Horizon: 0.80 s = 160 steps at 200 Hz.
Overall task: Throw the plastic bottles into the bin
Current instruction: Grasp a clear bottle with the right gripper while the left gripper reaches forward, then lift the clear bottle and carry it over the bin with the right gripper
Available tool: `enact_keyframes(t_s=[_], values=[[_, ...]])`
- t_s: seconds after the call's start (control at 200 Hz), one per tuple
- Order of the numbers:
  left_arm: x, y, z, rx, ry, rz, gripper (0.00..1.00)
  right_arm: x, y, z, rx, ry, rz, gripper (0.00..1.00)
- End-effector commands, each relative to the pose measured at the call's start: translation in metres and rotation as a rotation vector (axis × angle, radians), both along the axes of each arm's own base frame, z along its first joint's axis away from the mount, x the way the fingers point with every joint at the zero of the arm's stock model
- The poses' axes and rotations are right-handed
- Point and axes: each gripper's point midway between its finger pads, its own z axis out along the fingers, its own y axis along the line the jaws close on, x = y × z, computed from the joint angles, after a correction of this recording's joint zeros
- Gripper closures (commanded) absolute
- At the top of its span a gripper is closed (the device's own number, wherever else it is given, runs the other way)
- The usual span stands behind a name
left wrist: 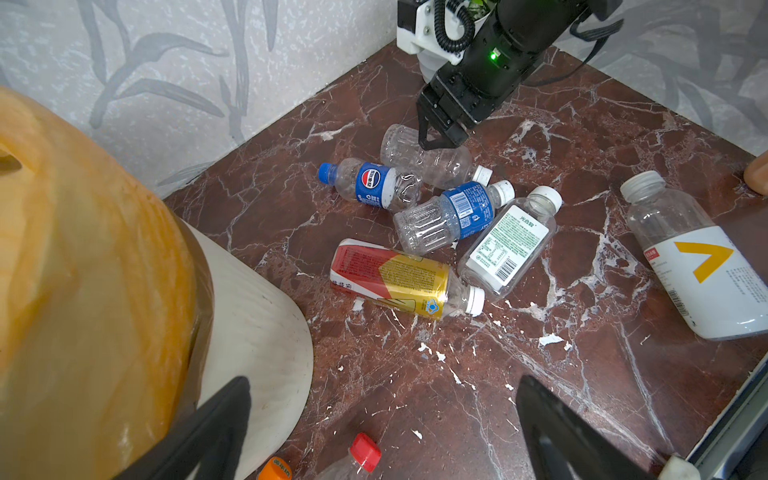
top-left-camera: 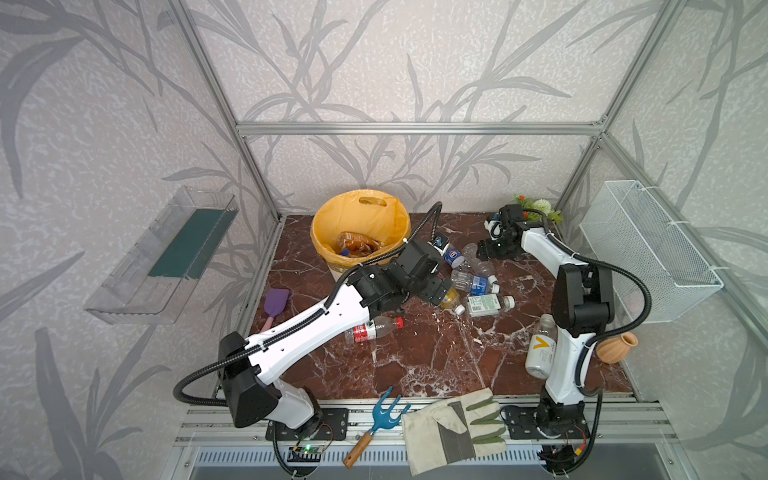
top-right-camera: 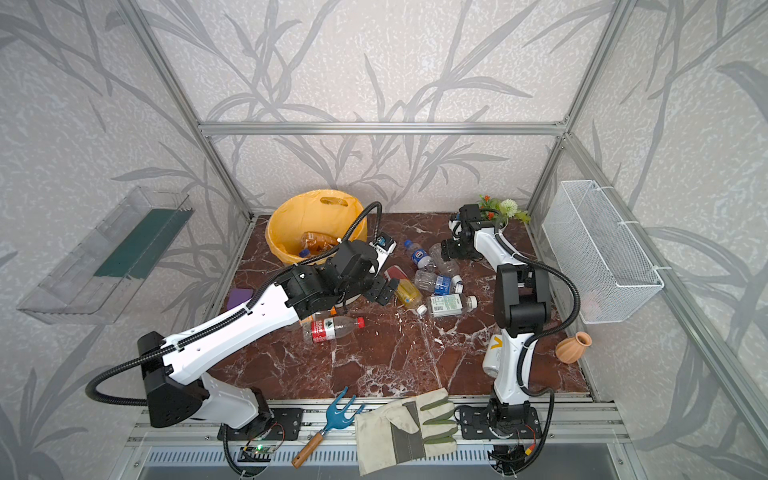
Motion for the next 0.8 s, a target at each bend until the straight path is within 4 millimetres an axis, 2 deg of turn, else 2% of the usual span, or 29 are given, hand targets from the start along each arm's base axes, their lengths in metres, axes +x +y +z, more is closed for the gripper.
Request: enact_keyframes(t_s=[0.0, 0.265, 0.38, 0.555, 0.66, 0.795], values=[[0.002, 0.002, 0.007, -0.004, -0.009, 0.023, 0.01, -0.002, -0.003, -0.01, -0.044, 0.05, 0.032, 0.24], [0.005, 0.001, 0.007, 0.012, -0.004, 0.029, 0.01, 0.008, 0.016, -0.036, -0.017, 0.076, 0.067, 0.22], [0.004, 0.004, 0.008, 0.012, -0.007, 0.036, 0.01, 0.01, 0.016, -0.045, -0.017, 0.094, 0.057, 0.22], [0.005, 0.01, 0.01, 0.019, -0.023, 0.053, 0.01, 0.01, 0.015, -0.048, -0.017, 0.102, 0.05, 0.25], [0.005, 0.012, 0.013, 0.014, -0.032, 0.06, 0.01, 0.009, 0.013, -0.042, -0.002, 0.097, 0.033, 0.33], [0.004, 0.014, 0.018, -0.006, -0.048, 0.067, 0.01, 0.011, 0.012, -0.011, 0.025, 0.01, 0.011, 0.34]])
